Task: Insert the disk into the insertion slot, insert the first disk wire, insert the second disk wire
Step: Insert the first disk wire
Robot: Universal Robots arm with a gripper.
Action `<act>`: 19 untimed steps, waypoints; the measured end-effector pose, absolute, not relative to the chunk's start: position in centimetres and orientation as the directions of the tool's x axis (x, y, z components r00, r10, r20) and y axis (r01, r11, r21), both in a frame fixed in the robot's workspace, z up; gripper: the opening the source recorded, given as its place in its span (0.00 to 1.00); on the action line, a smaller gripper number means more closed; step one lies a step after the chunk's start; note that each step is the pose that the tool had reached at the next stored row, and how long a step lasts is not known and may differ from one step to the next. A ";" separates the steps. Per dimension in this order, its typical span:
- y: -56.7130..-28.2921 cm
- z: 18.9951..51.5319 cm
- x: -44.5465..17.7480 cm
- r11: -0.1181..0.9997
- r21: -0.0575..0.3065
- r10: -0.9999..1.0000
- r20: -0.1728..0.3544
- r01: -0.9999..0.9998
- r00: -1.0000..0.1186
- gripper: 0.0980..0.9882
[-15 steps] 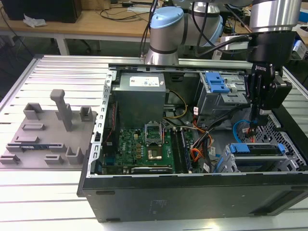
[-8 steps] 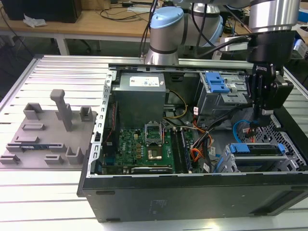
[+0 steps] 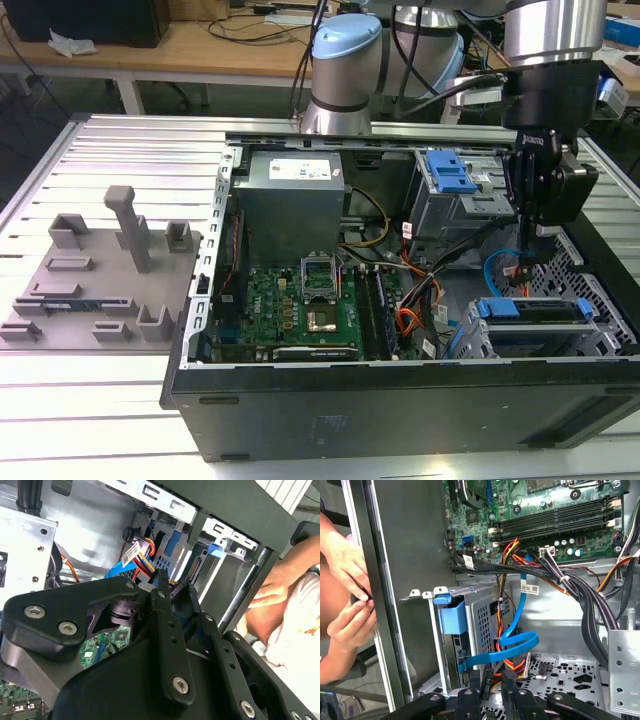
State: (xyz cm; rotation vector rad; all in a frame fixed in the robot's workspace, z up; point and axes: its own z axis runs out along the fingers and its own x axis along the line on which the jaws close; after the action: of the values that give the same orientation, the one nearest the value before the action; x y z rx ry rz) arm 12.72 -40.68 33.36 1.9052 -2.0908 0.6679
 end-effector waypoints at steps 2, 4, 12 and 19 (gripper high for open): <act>-40.7 33.3 12.7 0.070 -0.173 -0.874 0.465 -0.982 -0.144 0.23; -40.7 33.3 12.8 0.111 -0.173 -0.867 0.465 -0.979 -0.181 0.23; -40.7 33.2 12.9 0.116 -0.173 -0.866 0.465 -0.978 -0.185 0.23; -40.7 33.2 13.1 0.116 -0.173 -0.866 0.465 -0.978 -0.185 0.13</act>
State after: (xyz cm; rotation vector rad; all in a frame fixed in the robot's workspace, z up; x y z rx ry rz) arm 13.14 -40.68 33.20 1.8234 -2.1462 0.6526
